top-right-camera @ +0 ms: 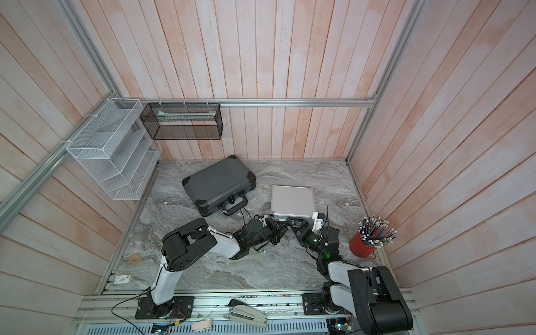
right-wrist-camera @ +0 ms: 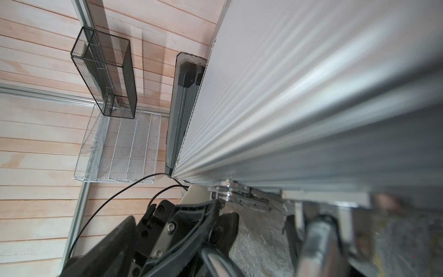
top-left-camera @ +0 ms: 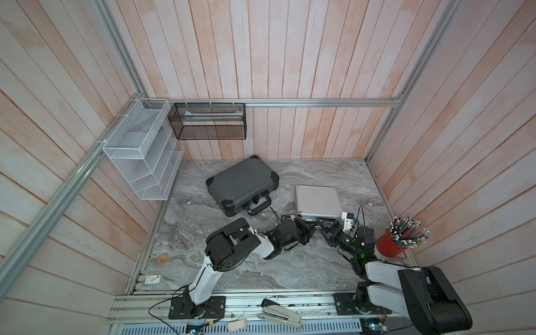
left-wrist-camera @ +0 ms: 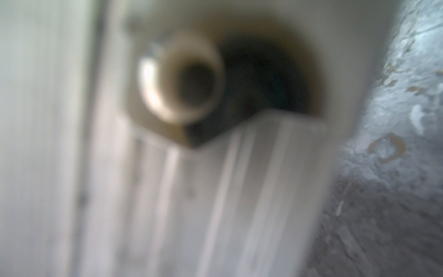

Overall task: Open the poker set cases
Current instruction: Open the fastener on the poker set case.

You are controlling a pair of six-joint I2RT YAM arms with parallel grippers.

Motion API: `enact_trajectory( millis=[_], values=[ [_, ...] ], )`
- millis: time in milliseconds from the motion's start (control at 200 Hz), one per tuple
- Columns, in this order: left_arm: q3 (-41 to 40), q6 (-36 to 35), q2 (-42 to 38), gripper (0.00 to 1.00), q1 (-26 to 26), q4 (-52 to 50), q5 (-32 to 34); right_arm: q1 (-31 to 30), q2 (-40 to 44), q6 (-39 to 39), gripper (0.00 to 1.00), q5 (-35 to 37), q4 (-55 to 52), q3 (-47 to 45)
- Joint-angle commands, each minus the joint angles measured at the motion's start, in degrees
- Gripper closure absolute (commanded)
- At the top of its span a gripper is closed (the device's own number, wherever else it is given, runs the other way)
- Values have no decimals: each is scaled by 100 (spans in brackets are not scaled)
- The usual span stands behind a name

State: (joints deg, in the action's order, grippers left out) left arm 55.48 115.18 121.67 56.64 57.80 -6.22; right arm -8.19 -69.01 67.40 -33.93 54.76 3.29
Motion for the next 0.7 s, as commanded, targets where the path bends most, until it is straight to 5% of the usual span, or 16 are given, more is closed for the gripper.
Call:
enact_trajectory(
  millis=[0,695],
  values=[
    [157,128,-67,100,-32,956,-10,18,-165,-118,3,50,76,127],
    [60,224,-25,100,-30,1006,-2,19,-350,496,7,-142,1337,81]
  ],
)
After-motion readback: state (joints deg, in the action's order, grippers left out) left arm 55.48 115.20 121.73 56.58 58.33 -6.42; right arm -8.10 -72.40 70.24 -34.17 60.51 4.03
